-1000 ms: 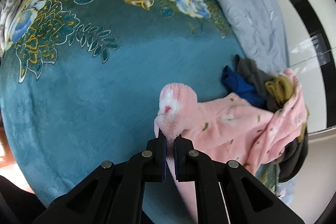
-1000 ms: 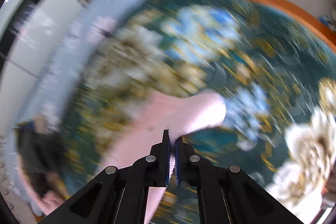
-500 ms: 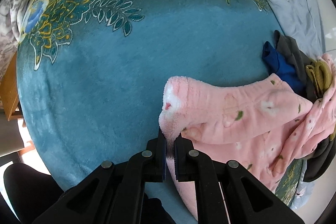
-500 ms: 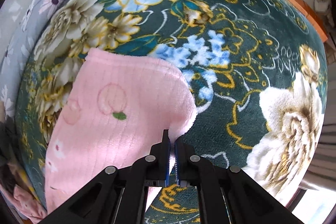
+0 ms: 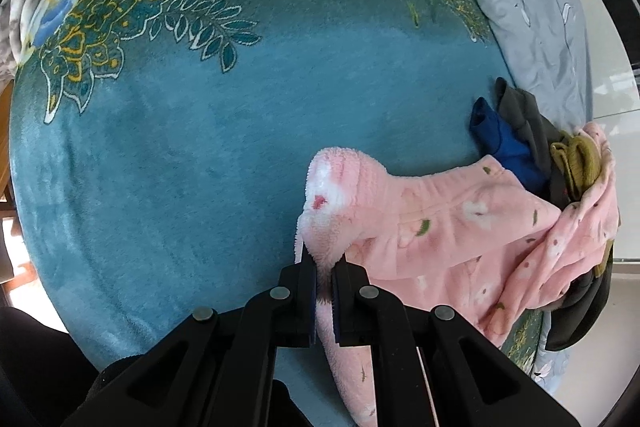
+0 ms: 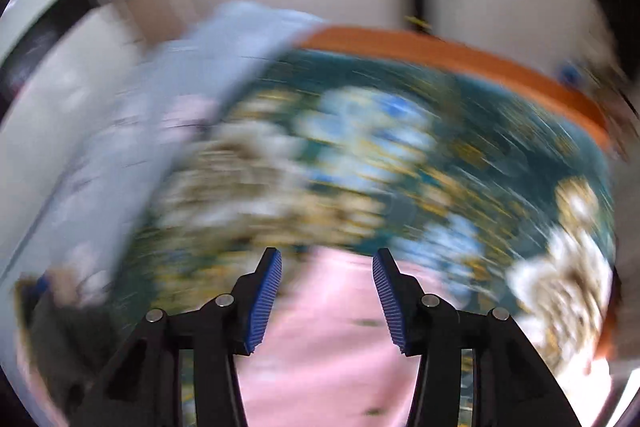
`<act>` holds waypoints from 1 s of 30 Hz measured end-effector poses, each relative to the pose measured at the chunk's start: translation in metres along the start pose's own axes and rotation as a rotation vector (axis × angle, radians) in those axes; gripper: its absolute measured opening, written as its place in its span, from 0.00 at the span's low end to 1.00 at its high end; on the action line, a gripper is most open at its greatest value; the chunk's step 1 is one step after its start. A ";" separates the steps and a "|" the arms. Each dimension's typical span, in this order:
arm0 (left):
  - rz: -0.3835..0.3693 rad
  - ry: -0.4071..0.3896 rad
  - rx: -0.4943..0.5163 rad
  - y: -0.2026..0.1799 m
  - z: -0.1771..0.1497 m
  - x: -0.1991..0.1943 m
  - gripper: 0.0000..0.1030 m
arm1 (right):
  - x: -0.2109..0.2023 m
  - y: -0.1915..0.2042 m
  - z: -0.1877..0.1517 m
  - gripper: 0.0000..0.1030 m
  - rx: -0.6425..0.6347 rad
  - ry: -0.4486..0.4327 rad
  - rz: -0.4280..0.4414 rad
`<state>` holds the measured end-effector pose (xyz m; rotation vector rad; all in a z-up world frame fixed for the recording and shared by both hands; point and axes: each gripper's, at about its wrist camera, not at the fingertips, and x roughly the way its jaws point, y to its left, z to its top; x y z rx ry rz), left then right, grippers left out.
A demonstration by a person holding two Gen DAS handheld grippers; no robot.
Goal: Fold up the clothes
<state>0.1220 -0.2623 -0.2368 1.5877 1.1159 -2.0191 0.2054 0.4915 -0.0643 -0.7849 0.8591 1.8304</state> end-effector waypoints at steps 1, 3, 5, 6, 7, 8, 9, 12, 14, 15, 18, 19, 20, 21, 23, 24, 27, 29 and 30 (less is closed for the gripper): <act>-0.009 -0.005 0.000 0.000 0.000 -0.001 0.05 | -0.009 0.030 -0.002 0.50 -0.069 -0.015 0.071; -0.034 -0.016 -0.006 0.002 0.000 -0.004 0.05 | -0.031 0.098 -0.027 0.50 -0.230 -0.004 0.231; -0.064 -0.025 -0.015 0.004 -0.001 -0.005 0.05 | -0.046 0.162 -0.064 0.50 -0.394 0.060 0.395; -0.075 -0.028 -0.019 0.006 -0.002 -0.006 0.05 | -0.051 0.195 -0.088 0.50 -0.483 0.108 0.471; -0.082 -0.030 -0.020 0.007 -0.002 -0.006 0.05 | -0.056 0.226 -0.115 0.50 -0.571 0.153 0.534; -0.086 -0.031 -0.020 0.008 -0.002 -0.006 0.05 | -0.061 0.257 -0.144 0.50 -0.659 0.195 0.594; -0.086 -0.032 -0.017 0.009 -0.001 -0.006 0.05 | -0.066 0.284 -0.171 0.50 -0.740 0.226 0.636; -0.077 -0.031 -0.007 0.010 -0.002 -0.005 0.05 | -0.074 0.349 -0.245 0.50 -0.928 0.276 0.701; -0.062 -0.024 -0.007 0.003 0.006 0.001 0.05 | -0.077 0.388 -0.289 0.51 -1.022 0.303 0.728; -0.056 -0.020 -0.010 0.003 0.007 0.002 0.05 | -0.076 0.406 -0.308 0.51 -1.055 0.315 0.728; -0.061 -0.028 -0.017 0.003 0.008 0.006 0.05 | -0.066 0.455 -0.351 0.53 -1.113 0.329 0.666; -0.061 -0.032 -0.015 0.002 0.008 0.006 0.05 | -0.062 0.467 -0.358 0.54 -1.118 0.317 0.624; -0.062 -0.033 -0.014 0.002 0.009 0.007 0.05 | -0.056 0.479 -0.365 0.55 -1.121 0.300 0.576; -0.063 -0.031 -0.014 0.002 0.010 0.009 0.05 | -0.050 0.487 -0.370 0.55 -1.122 0.280 0.530; -0.070 -0.028 -0.017 0.003 0.011 0.011 0.05 | -0.039 0.497 -0.377 0.56 -1.131 0.244 0.465; -0.074 -0.026 -0.020 0.004 0.012 0.011 0.05 | -0.034 0.502 -0.380 0.56 -1.137 0.227 0.435; -0.078 -0.018 -0.024 0.006 0.014 0.014 0.05 | -0.014 0.509 -0.381 0.54 -1.154 0.177 0.321; -0.074 -0.012 -0.023 0.004 0.016 0.016 0.05 | -0.002 0.511 -0.382 0.53 -1.166 0.176 0.280; -0.074 -0.010 -0.021 0.004 0.016 0.017 0.05 | 0.001 0.513 -0.385 0.50 -1.184 0.174 0.266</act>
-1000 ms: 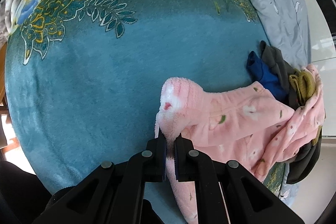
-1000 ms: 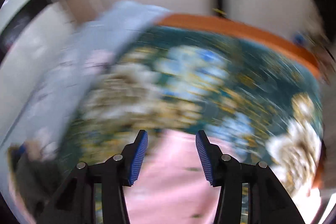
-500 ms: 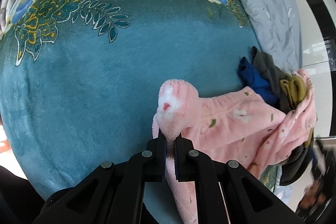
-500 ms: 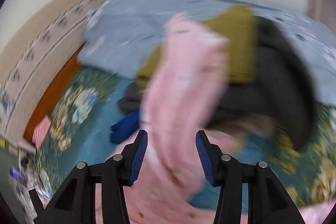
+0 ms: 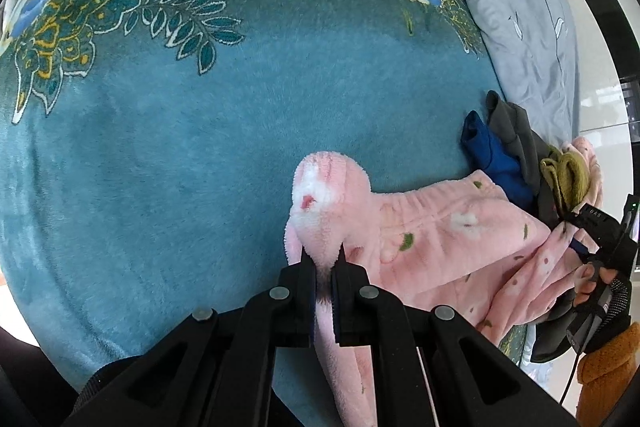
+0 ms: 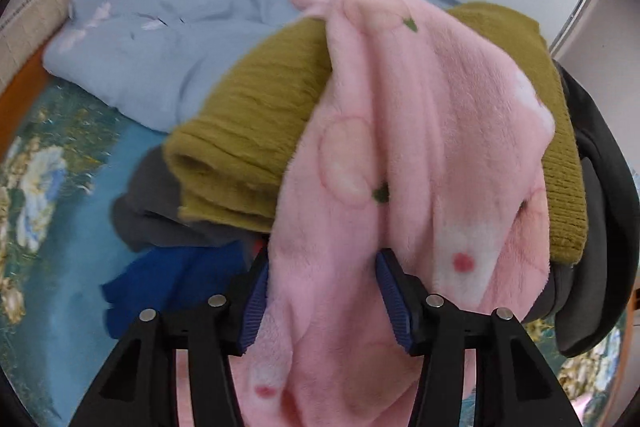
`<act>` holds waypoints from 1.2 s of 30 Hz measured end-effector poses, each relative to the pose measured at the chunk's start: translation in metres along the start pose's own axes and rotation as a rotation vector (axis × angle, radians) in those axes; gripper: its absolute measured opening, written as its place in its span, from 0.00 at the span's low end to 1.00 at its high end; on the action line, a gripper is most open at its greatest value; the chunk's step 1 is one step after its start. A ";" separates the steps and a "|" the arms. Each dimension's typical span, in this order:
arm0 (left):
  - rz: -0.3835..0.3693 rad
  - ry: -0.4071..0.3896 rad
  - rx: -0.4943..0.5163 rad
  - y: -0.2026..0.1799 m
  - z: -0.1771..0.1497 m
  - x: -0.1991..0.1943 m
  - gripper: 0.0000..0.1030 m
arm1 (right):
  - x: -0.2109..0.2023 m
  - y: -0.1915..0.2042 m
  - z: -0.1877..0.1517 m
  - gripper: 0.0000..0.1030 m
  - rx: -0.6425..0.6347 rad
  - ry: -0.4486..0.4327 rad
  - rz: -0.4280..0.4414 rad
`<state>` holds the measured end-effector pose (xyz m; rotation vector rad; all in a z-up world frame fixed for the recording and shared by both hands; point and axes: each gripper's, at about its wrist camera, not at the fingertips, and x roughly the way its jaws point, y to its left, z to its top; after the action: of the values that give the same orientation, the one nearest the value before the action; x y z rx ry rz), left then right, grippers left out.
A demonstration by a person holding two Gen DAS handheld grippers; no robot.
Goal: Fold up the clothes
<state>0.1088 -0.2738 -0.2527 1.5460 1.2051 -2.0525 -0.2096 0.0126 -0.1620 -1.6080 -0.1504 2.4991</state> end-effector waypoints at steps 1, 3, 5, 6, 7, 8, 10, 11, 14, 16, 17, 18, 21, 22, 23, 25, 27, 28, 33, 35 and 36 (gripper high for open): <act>0.000 0.002 0.002 0.000 0.000 0.000 0.05 | 0.001 0.001 -0.001 0.47 -0.021 0.003 -0.014; 0.000 0.004 0.001 0.001 0.001 0.000 0.05 | -0.002 0.004 -0.003 0.32 -0.069 0.003 -0.049; -0.003 0.004 -0.001 0.002 0.001 -0.001 0.05 | -0.008 0.001 -0.004 0.17 -0.072 -0.001 -0.051; -0.006 0.003 -0.001 0.003 0.001 -0.002 0.05 | -0.016 -0.005 -0.004 0.14 -0.057 -0.012 -0.035; -0.008 0.002 -0.002 0.003 0.001 -0.002 0.05 | -0.025 -0.012 -0.005 0.12 -0.041 -0.028 -0.016; -0.011 0.001 -0.002 0.004 0.000 -0.004 0.05 | -0.035 -0.020 -0.005 0.11 -0.026 -0.044 0.003; -0.016 -0.002 0.000 0.004 0.000 -0.005 0.05 | -0.057 -0.037 -0.008 0.10 -0.005 -0.093 0.040; -0.018 -0.004 0.000 0.004 -0.001 -0.006 0.05 | -0.073 -0.049 -0.010 0.10 0.006 -0.129 0.060; -0.029 -0.007 0.001 0.006 -0.001 -0.010 0.05 | -0.120 -0.095 -0.023 0.10 0.059 -0.235 0.106; -0.039 -0.010 -0.001 0.008 -0.003 -0.015 0.05 | -0.147 -0.127 -0.034 0.09 0.102 -0.286 0.129; -0.043 -0.012 -0.002 0.010 -0.003 -0.017 0.05 | -0.159 -0.144 -0.041 0.09 0.130 -0.309 0.139; -0.048 -0.013 -0.003 0.011 -0.003 -0.019 0.05 | -0.169 -0.159 -0.050 0.09 0.157 -0.326 0.145; -0.059 -0.017 -0.004 0.010 0.001 -0.019 0.05 | -0.189 -0.201 -0.085 0.09 0.222 -0.351 0.149; -0.062 -0.020 -0.002 0.009 0.001 -0.020 0.05 | -0.192 -0.211 -0.098 0.09 0.236 -0.350 0.144; -0.064 -0.022 -0.001 0.009 0.002 -0.020 0.05 | -0.193 -0.219 -0.111 0.09 0.253 -0.343 0.137; -0.069 -0.027 0.001 0.008 0.002 -0.022 0.05 | -0.187 -0.239 -0.139 0.09 0.291 -0.308 0.118; -0.075 -0.029 0.000 0.010 0.002 -0.025 0.05 | -0.176 -0.260 -0.167 0.09 0.317 -0.232 0.095; -0.077 -0.030 -0.001 0.011 0.002 -0.026 0.05 | -0.164 -0.266 -0.180 0.09 0.328 -0.185 0.081; -0.088 -0.039 0.002 0.010 0.004 -0.028 0.05 | -0.095 -0.270 -0.251 0.09 0.301 0.042 -0.004; -0.088 -0.041 0.005 0.011 0.003 -0.030 0.05 | -0.072 -0.274 -0.276 0.09 0.305 0.118 -0.021; -0.089 -0.042 0.005 0.011 0.003 -0.030 0.05 | -0.063 -0.277 -0.287 0.09 0.298 0.139 -0.019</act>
<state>0.1256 -0.2898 -0.2302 1.4683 1.2752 -2.1348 0.1007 0.2703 -0.1765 -1.6351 0.2129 2.2549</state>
